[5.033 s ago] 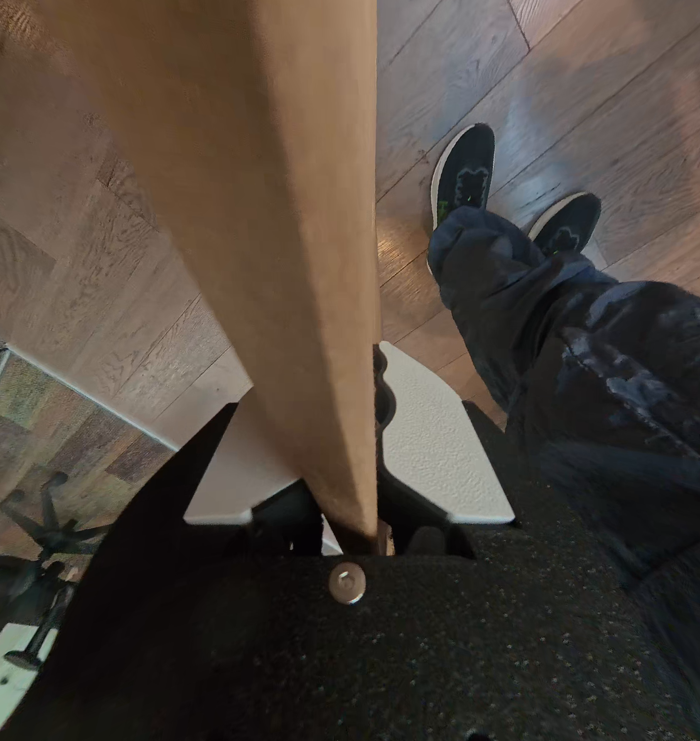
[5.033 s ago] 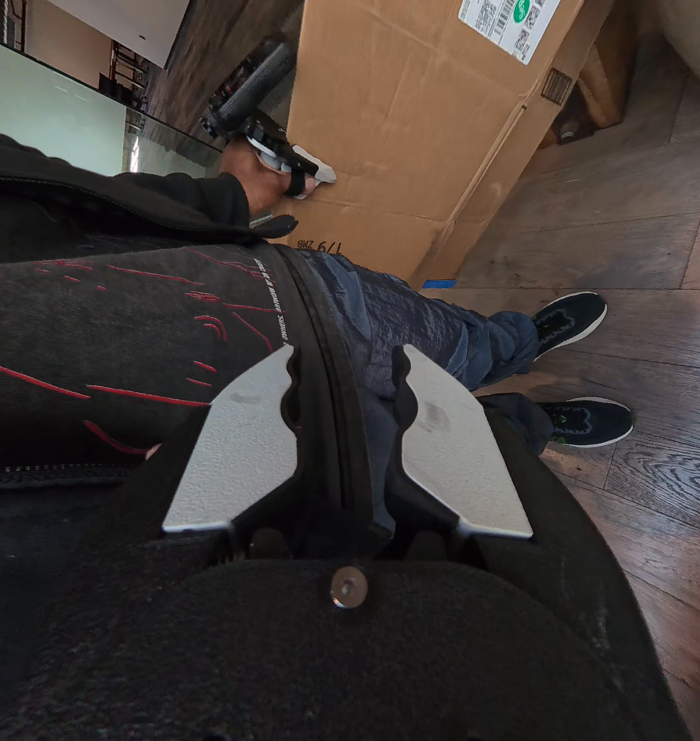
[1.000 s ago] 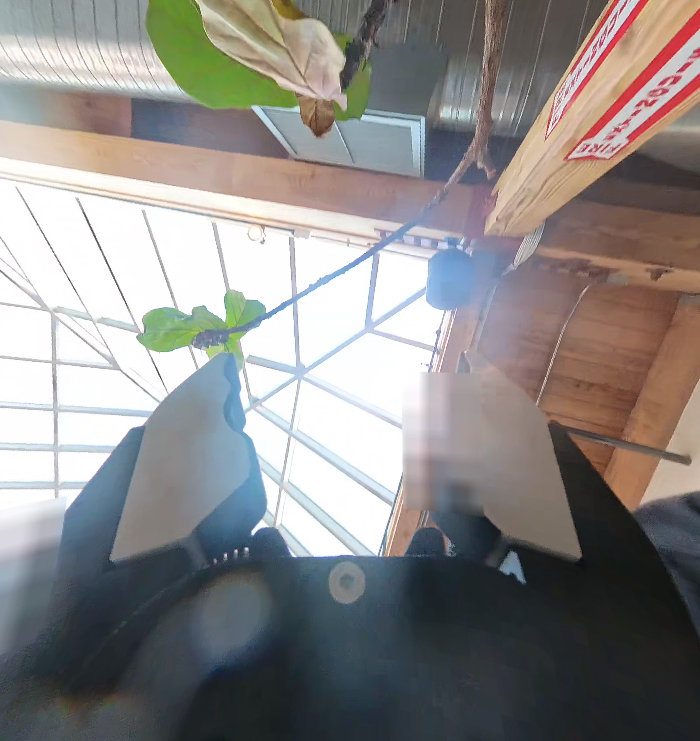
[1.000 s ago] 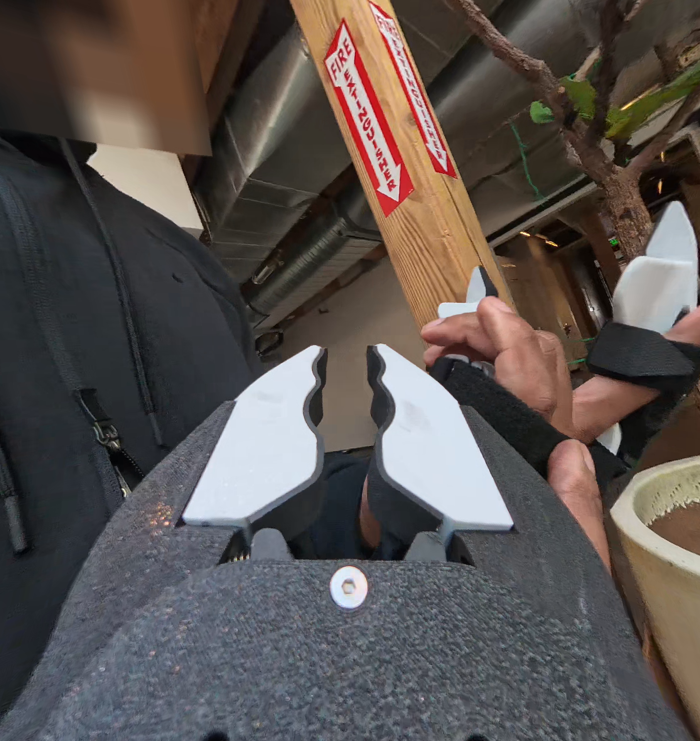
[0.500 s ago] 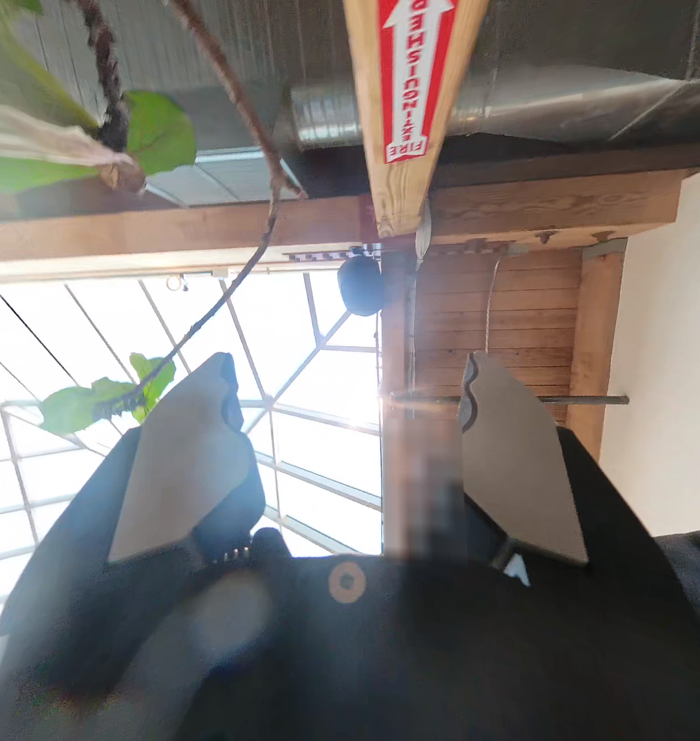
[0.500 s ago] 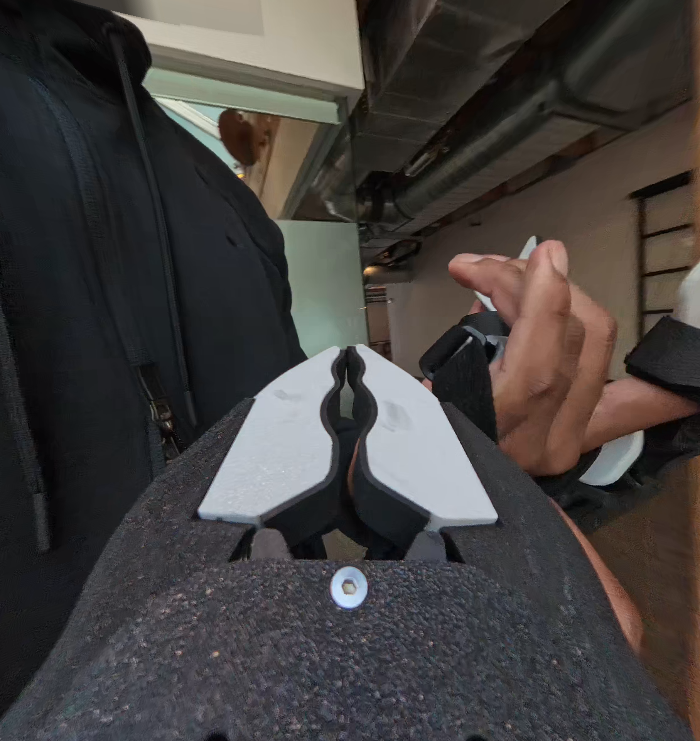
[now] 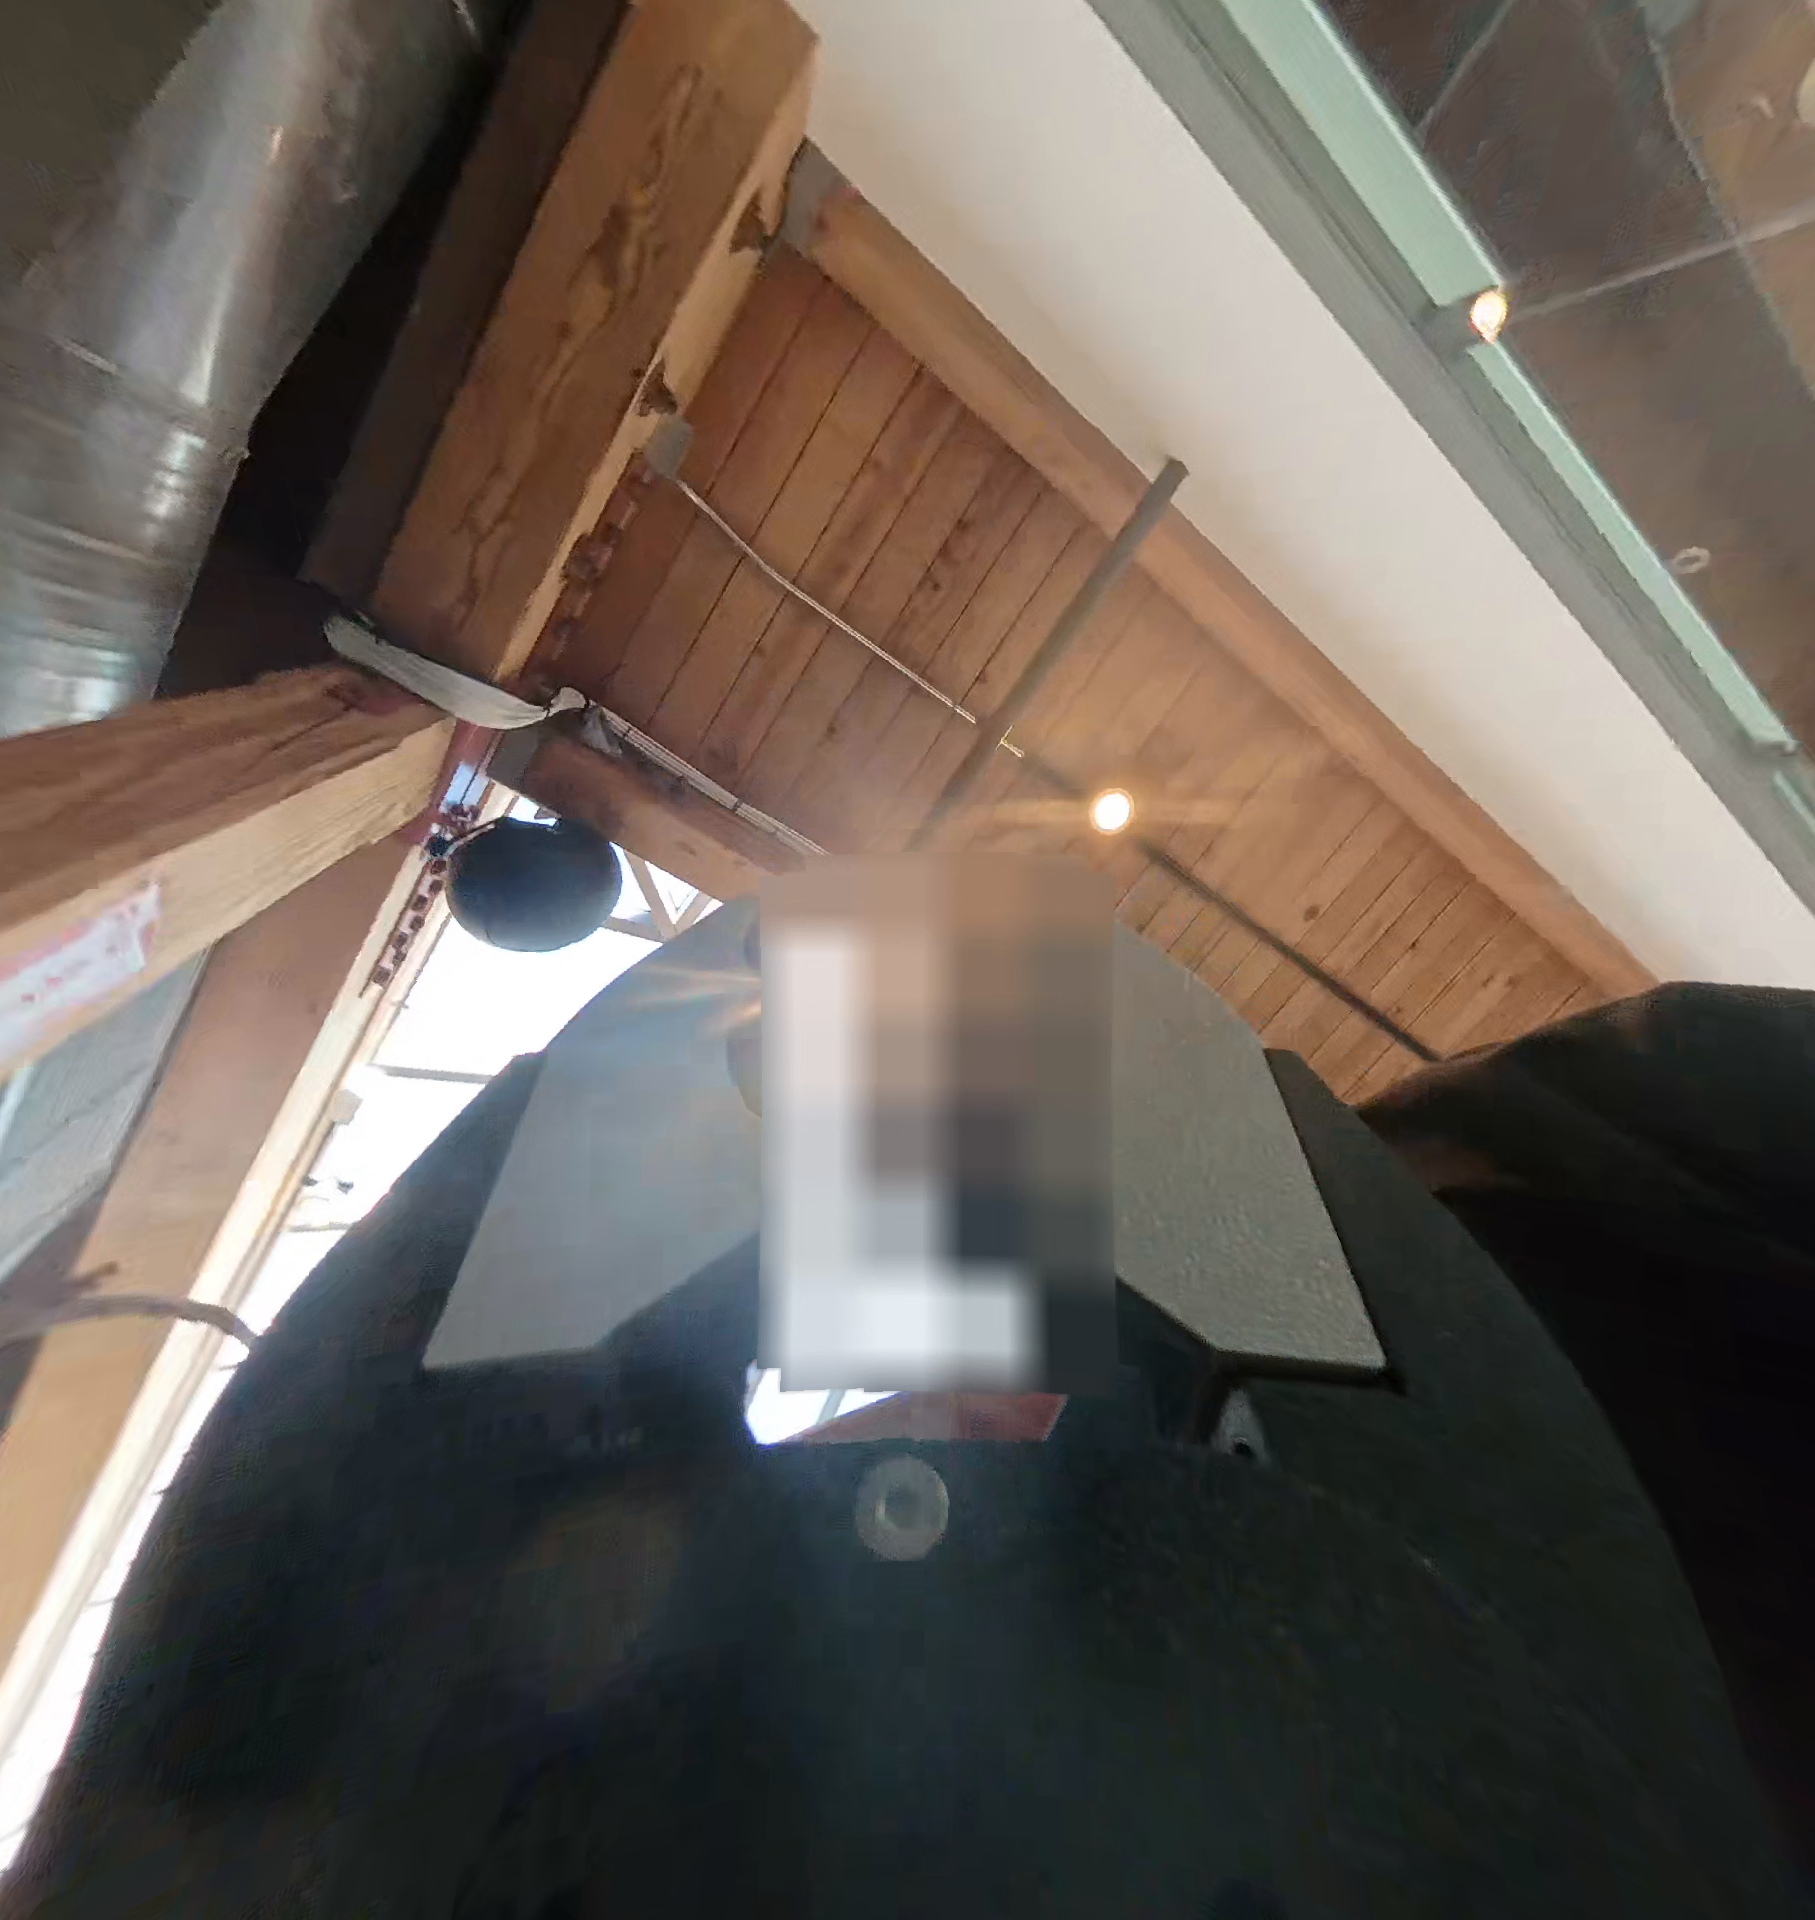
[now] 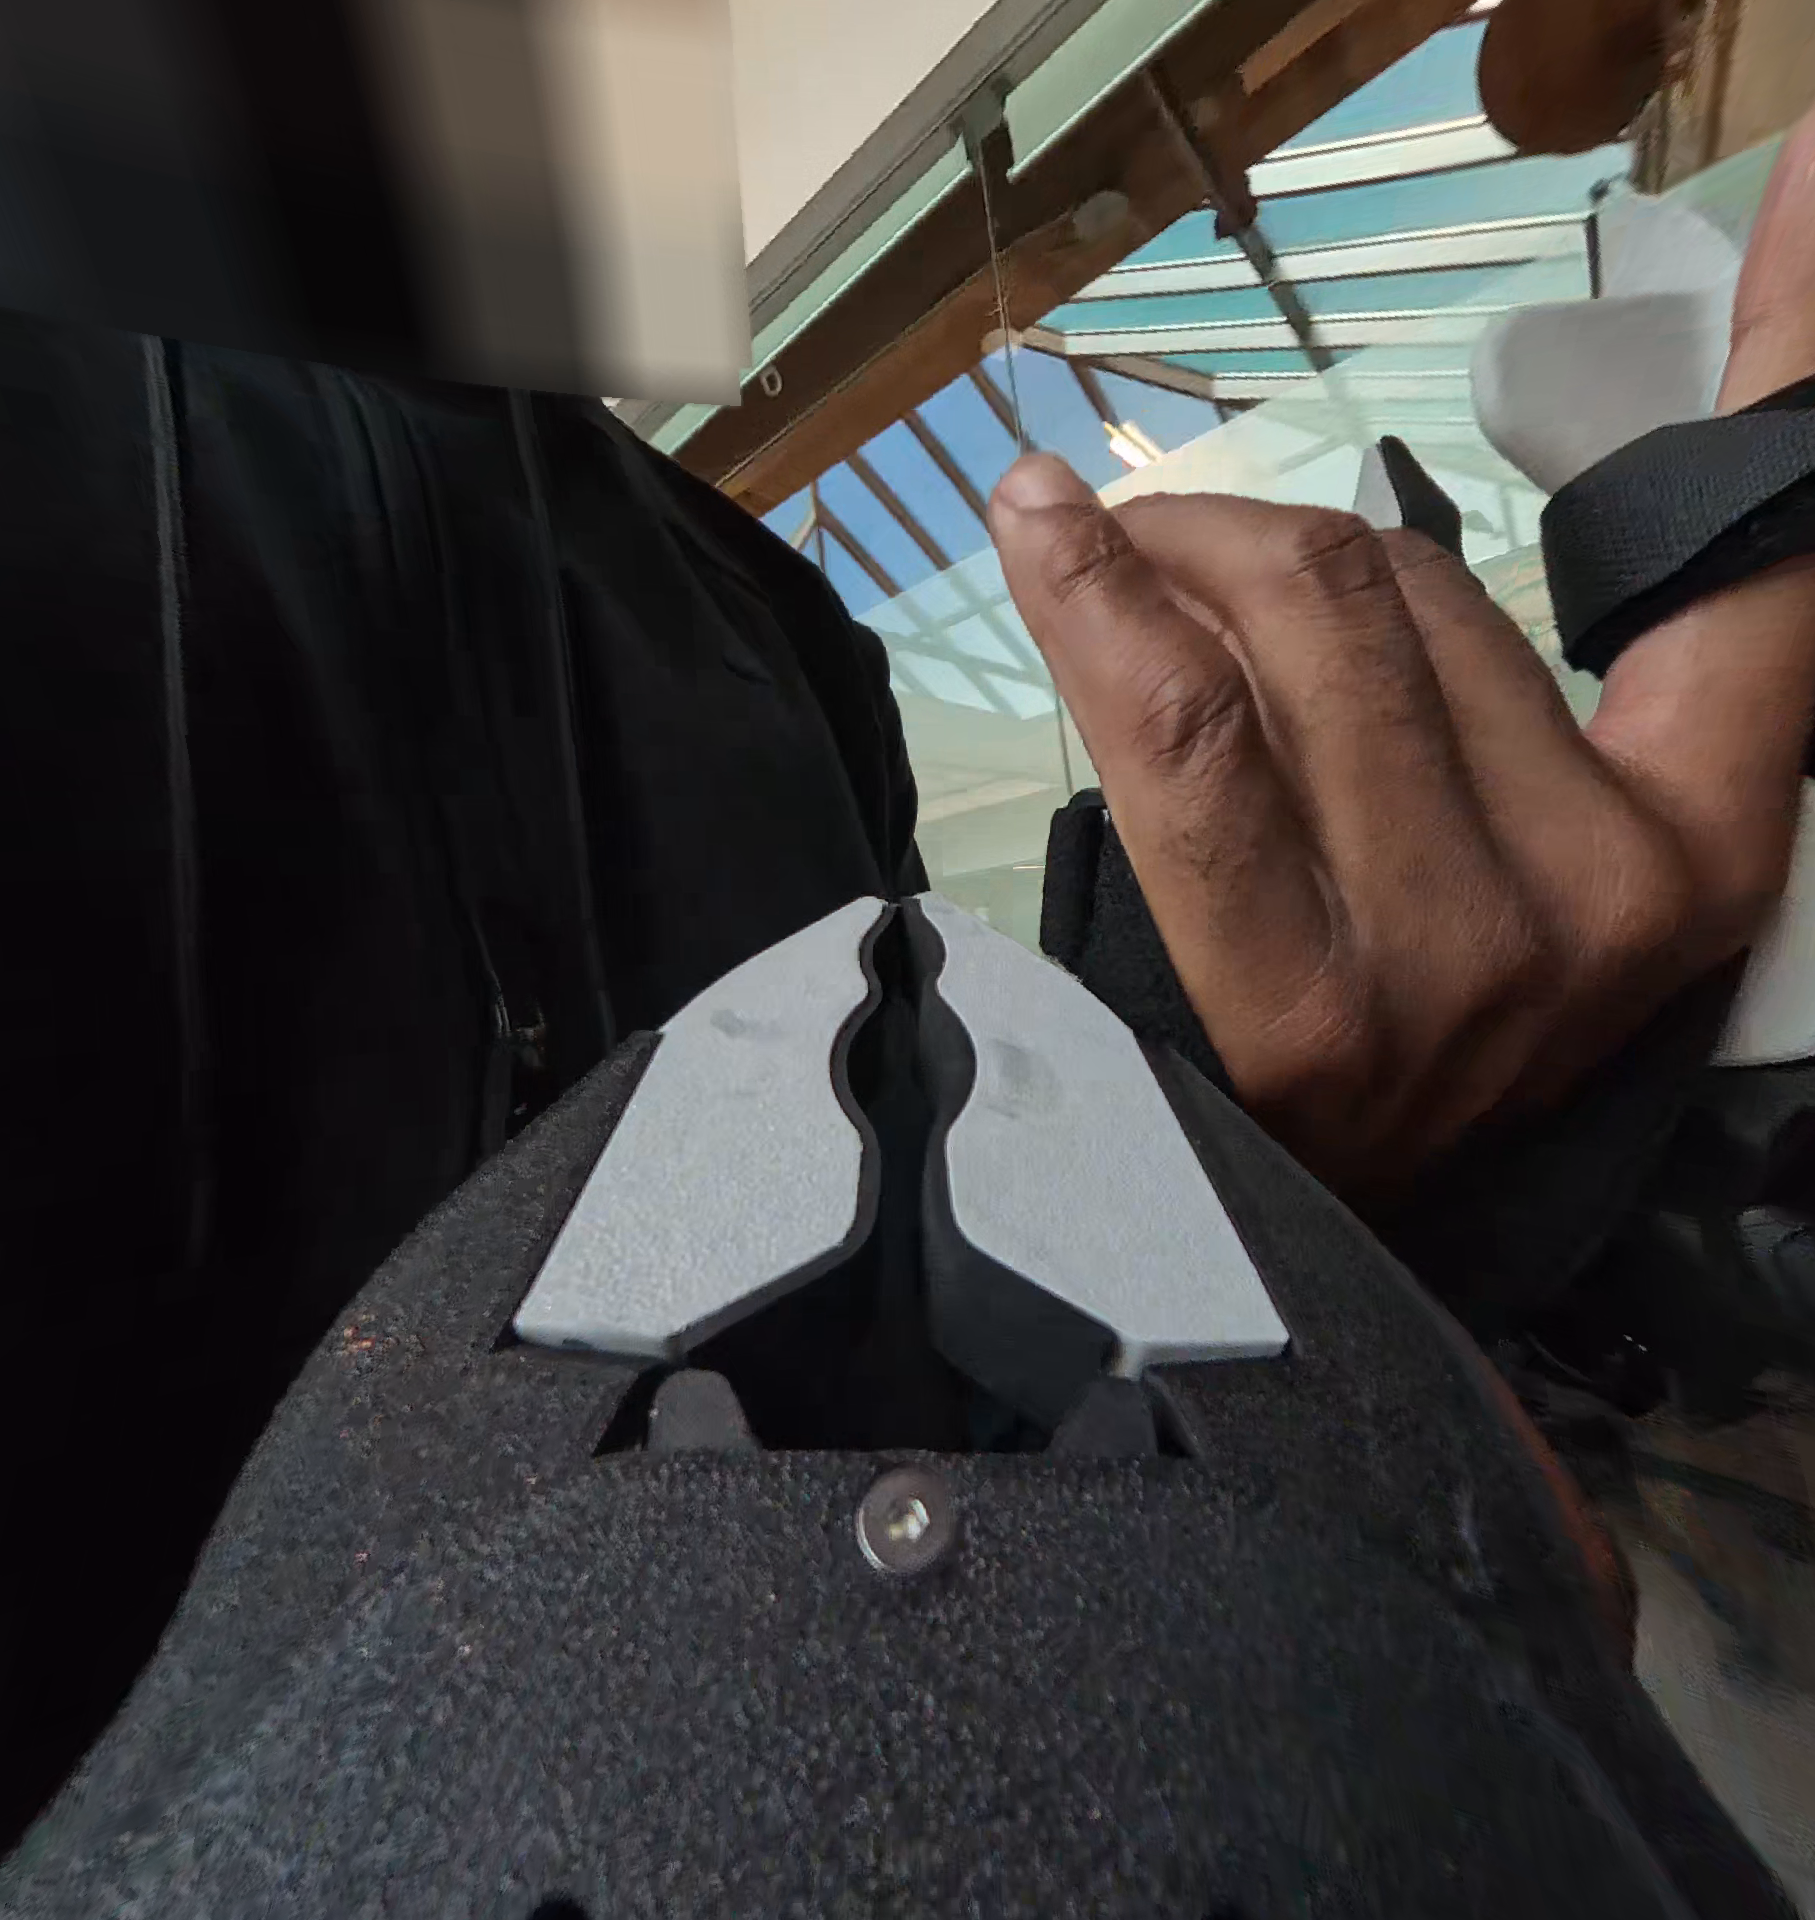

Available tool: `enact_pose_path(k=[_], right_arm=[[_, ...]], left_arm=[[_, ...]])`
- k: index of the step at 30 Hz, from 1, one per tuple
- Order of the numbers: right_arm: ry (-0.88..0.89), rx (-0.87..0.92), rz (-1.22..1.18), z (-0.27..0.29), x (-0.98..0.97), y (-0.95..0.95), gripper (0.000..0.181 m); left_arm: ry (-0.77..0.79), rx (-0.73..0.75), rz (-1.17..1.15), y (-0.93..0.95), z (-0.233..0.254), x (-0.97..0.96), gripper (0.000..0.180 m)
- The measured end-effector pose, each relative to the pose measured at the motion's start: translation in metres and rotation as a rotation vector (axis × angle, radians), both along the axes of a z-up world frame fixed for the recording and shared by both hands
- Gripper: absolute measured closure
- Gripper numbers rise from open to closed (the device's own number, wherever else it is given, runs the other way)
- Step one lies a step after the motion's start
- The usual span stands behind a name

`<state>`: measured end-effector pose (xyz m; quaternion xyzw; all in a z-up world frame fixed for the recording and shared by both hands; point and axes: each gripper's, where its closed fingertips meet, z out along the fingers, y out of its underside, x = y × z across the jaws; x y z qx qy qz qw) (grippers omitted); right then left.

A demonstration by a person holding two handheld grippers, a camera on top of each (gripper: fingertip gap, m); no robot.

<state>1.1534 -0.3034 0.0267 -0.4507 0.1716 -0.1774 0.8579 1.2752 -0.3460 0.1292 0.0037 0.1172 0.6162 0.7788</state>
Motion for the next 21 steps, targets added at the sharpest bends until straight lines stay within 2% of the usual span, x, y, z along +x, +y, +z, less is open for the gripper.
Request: enact_pose_path(k=[1, 3, 5, 8, 13, 16, 19, 21], right_arm=[[0.01, 0.014, 0.047, 0.002, 0.018, 0.002, 0.181], [0.028, 0.025, 0.112, 0.006, 0.049, 0.004, 0.181], [0.049, -0.047, 0.142, 0.003, 0.076, 0.005, 0.181], [0.071, -0.176, 0.155, -0.004, 0.112, -0.005, 0.181], [0.138, -0.317, 0.151, -0.034, 0.179, -0.06, 0.181], [0.162, -0.265, 0.179, -0.05, 0.214, -0.12, 0.181], [0.119, -0.097, 0.209, -0.029, 0.238, -0.192, 0.181], [0.083, -0.131, 0.179, -0.018, 0.254, -0.228, 0.181]], left_arm=[[-0.006, 0.024, 0.071, 0.007, 0.001, 0.019, 0.136], [0.018, 0.249, 0.279, -0.008, -0.003, 0.061, 0.139], [0.096, 0.438, 0.414, -0.023, -0.019, 0.113, 0.141], [0.09, 0.604, 0.553, -0.041, -0.042, 0.166, 0.15], [-0.03, 0.715, 0.63, -0.112, -0.057, 0.223, 0.149], [-0.132, 0.74, 0.685, -0.173, -0.063, 0.246, 0.149], [-0.074, 0.767, 0.628, -0.232, -0.062, 0.282, 0.146], [-0.035, 0.75, 0.583, -0.268, -0.062, 0.302, 0.147]])
